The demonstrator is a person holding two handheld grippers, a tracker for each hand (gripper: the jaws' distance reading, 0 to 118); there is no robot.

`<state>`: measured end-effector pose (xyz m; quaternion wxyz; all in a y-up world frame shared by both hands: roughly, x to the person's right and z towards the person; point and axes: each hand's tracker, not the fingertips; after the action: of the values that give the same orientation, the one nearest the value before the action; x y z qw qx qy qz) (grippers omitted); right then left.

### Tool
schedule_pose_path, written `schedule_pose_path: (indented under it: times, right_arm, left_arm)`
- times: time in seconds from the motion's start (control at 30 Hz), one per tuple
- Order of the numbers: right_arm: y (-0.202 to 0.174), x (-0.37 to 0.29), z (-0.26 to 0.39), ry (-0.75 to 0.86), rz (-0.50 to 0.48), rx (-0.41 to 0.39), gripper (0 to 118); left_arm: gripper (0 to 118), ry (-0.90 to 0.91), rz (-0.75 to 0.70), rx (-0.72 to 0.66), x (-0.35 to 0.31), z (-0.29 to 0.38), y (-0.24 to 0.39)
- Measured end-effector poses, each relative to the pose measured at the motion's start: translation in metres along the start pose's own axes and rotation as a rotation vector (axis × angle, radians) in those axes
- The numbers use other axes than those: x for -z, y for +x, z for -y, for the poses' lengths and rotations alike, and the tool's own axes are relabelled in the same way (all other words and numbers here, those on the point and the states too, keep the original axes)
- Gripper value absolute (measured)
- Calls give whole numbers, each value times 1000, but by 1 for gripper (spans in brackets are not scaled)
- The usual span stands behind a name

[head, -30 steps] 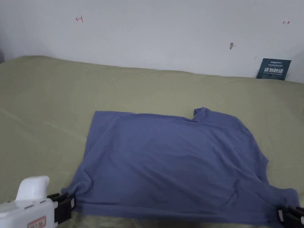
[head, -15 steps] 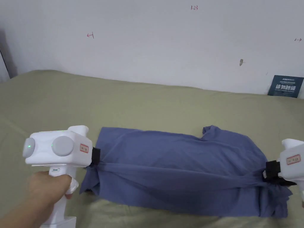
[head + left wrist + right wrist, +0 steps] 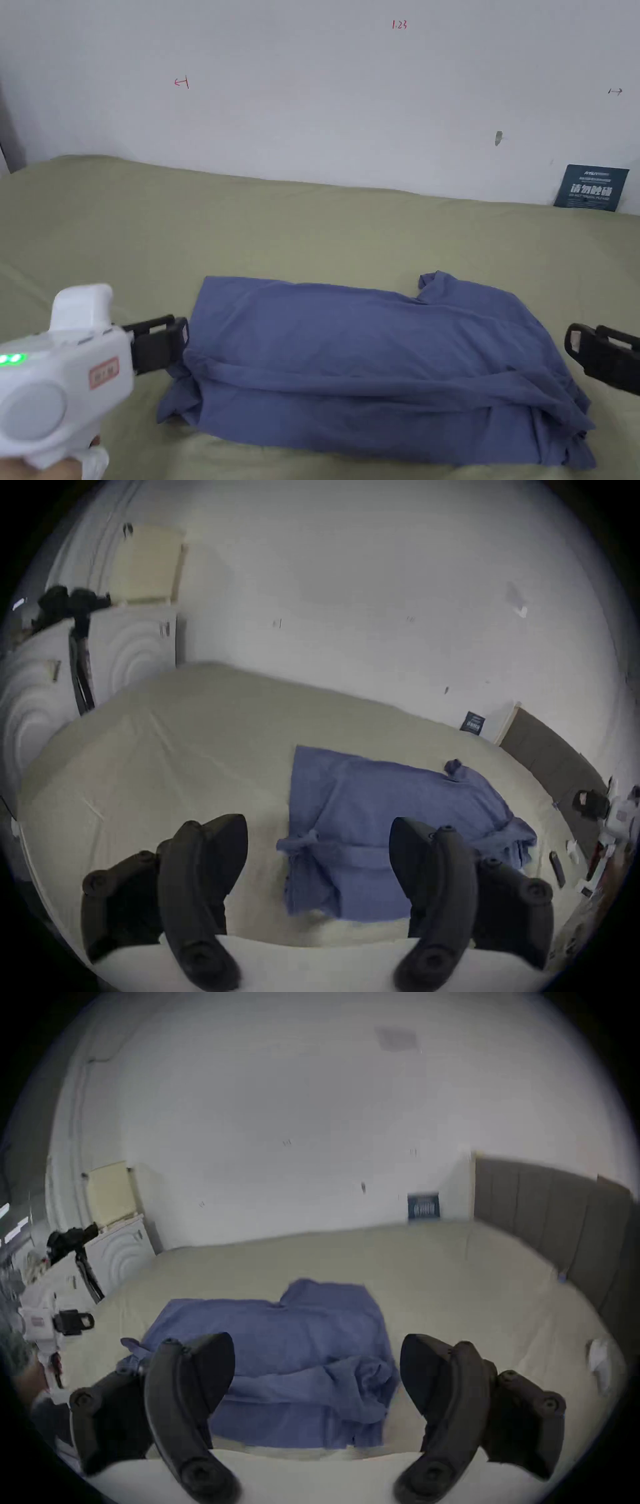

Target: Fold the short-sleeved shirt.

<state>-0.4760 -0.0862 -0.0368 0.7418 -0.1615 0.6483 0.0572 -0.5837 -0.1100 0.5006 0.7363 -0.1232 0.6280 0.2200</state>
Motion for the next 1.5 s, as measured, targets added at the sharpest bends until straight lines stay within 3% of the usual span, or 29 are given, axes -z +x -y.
schedule_pose_path:
  times: [0.1,0.13,0.17,0.2,0.23,0.27,0.37,0.5,0.53,0.6,0.63,0.73,0.9,0.93,0.97,1.0,1.03,1.1,1.17,1.2,1.27,1.37,1.43,1.47,1.5]
  right_arm:
    - [-13,-44,27,20,19,-12,99]
    - [-14,-55,40,13,23,1,94]
    - [-15,-63,51,13,20,17,81]
    - [-17,-70,62,11,17,30,56]
    - [-20,-73,71,-13,41,21,5]
    - [-24,-76,85,-51,86,-3,0]
    - [-19,-78,100,-75,10,43,0]
    - [-19,-70,103,-77,29,4,0]
    - [-26,-72,95,-74,20,3,0]
    - [-26,-69,93,-70,18,1,0]
    - [-25,-67,92,-70,20,-2,0]
    - [-19,-65,87,-75,28,-14,0]
    - [-7,-59,87,-109,61,-50,0]
    - [-4,-57,85,-121,69,-46,0]
    - [0,-51,87,-139,82,-39,0]
    - [5,-43,89,-161,102,-25,0]
    - [11,-31,92,-183,117,-15,0]
    - [24,-2,93,-249,122,-7,2]
    - [38,34,99,-335,105,44,37]
    - [43,52,100,-409,66,88,49]
    - [48,82,106,-461,41,135,49]
    - [45,110,110,-441,45,103,49]
    - [45,127,112,-498,47,134,43]
    - [44,128,113,-510,93,139,29]
    - [42,123,111,-479,100,119,4]
  left_arm:
    - [88,60,6,58,-48,33,12]
    - [82,65,16,68,-60,46,15]
    - [69,59,20,86,-68,55,18]
    - [42,44,14,104,-75,65,22]
    - [2,14,7,111,-77,73,23]
    - [0,-34,4,108,-78,80,25]
    - [0,-96,27,69,-69,91,17]
    - [1,-132,31,77,-40,87,13]
    - [16,-146,41,79,-28,83,11]
    - [78,-154,21,102,0,75,10]
    - [103,-179,23,113,19,71,13]
    - [102,-168,19,121,56,59,10]
    - [100,-328,-75,57,117,57,5]
    - [89,-334,-64,12,121,58,2]
    - [65,-333,-39,-27,121,57,-2]
    - [26,-325,6,-68,121,56,-4]
    - [10,-326,21,-82,113,56,3]
    - [9,-321,-8,-33,109,54,9]
    - [9,-321,19,-29,112,54,5]
    - [9,-320,10,-29,112,52,4]
    - [9,-323,22,-45,110,48,1]
    - [9,-332,27,-40,110,47,-1]
    - [9,-336,26,-18,114,50,-1]
    - [9,-340,24,-18,116,50,-1]
    - [9,-347,22,-21,118,50,-1]
